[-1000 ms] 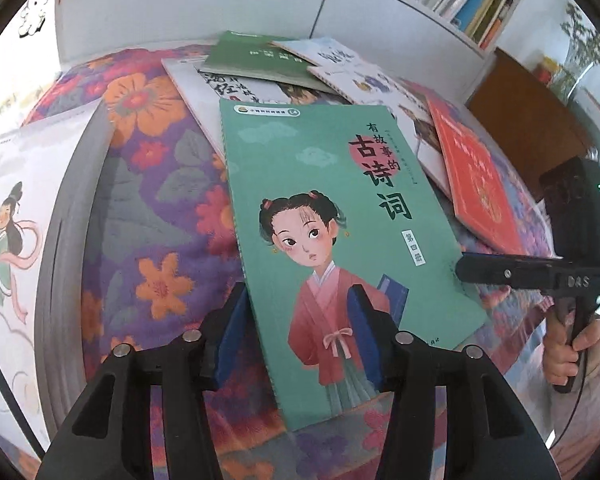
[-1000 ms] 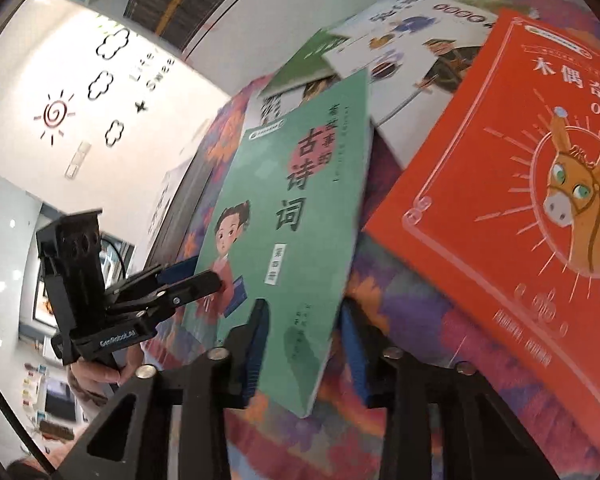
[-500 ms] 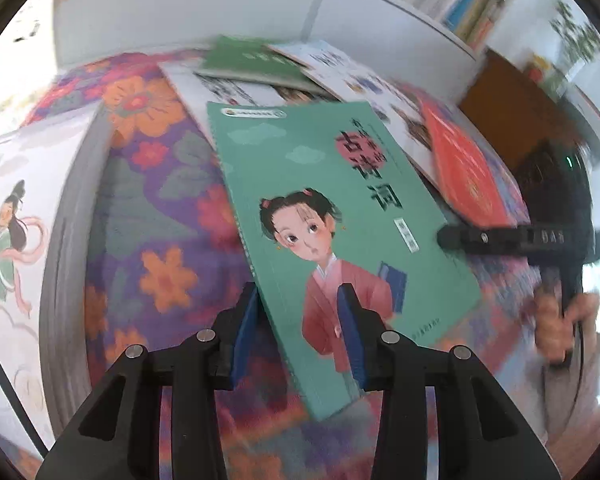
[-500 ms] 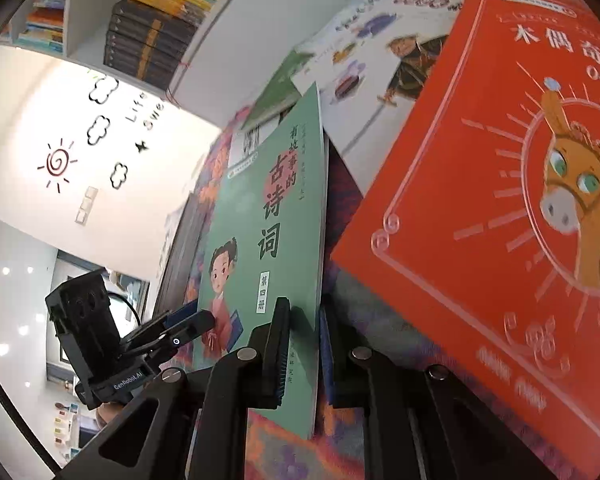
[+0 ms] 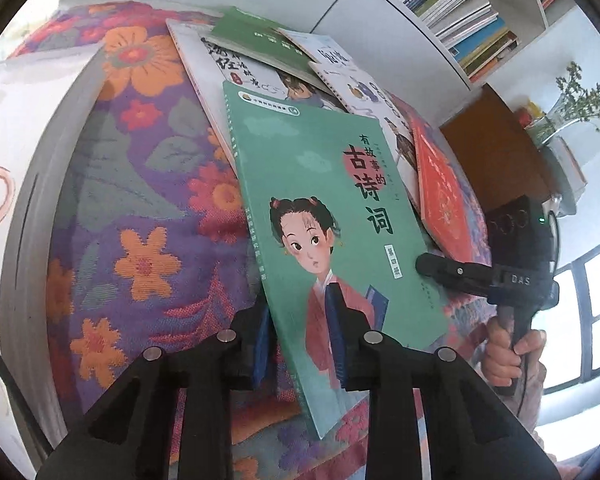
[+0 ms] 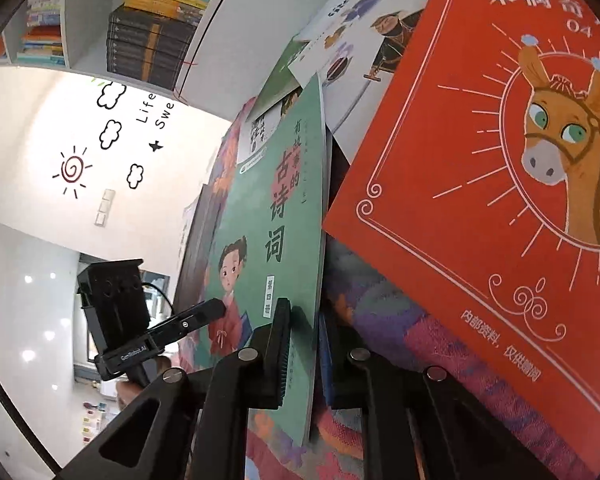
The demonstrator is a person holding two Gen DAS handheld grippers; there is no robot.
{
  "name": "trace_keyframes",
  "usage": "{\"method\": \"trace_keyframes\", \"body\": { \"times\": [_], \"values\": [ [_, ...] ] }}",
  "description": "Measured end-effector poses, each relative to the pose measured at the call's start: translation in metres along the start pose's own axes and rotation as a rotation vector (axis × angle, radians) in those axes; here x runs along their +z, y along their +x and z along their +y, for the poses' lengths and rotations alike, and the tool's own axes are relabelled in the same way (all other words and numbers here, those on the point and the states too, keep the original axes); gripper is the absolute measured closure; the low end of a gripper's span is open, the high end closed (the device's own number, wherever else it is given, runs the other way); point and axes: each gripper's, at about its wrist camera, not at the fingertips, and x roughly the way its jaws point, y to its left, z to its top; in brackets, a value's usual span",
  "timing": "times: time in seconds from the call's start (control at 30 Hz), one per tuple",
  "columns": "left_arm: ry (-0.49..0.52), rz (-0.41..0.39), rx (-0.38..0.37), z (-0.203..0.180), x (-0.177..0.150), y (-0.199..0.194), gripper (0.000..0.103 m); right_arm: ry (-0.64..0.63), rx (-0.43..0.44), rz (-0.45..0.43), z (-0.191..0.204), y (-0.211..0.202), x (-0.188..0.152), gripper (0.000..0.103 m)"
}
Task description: Organize books
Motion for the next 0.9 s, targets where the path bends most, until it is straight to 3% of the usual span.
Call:
{"method": "trace_keyframes", "body": {
  "times": [0.23, 0.4, 0.5, 0.73, 0.9],
  "values": [
    [0.135, -0.058, 0.159, -0.019, -0.005, -0.004, 0.079, -0.095, -0.080, -0.017, 0.024, 0.005, -0.003, 0.090],
    [0.119, -0.047, 0.169, -0.008, -0.004, -0.013, 0.079, -0.226, -0.076, -0.019, 0.052, 0.005, -0.008, 0.090],
    [0.148, -0.061, 0.211, -0.013, -0.006, -0.018, 0.079, -0.318, -0.136, -0.009, 0.071, 0.014, -0.016, 0.089],
    [0.161, -0.060, 0.203, -0.012, -0.006, -0.027, 0.079, -0.404, -0.150, -0.013, 0.084, 0.016, -0.023, 0.089],
    [0.190, -0.069, 0.260, -0.017, -0.009, -0.032, 0.079, -0.472, -0.163, -0.014, 0.098, 0.021, -0.028, 0.088]
  ]
}}
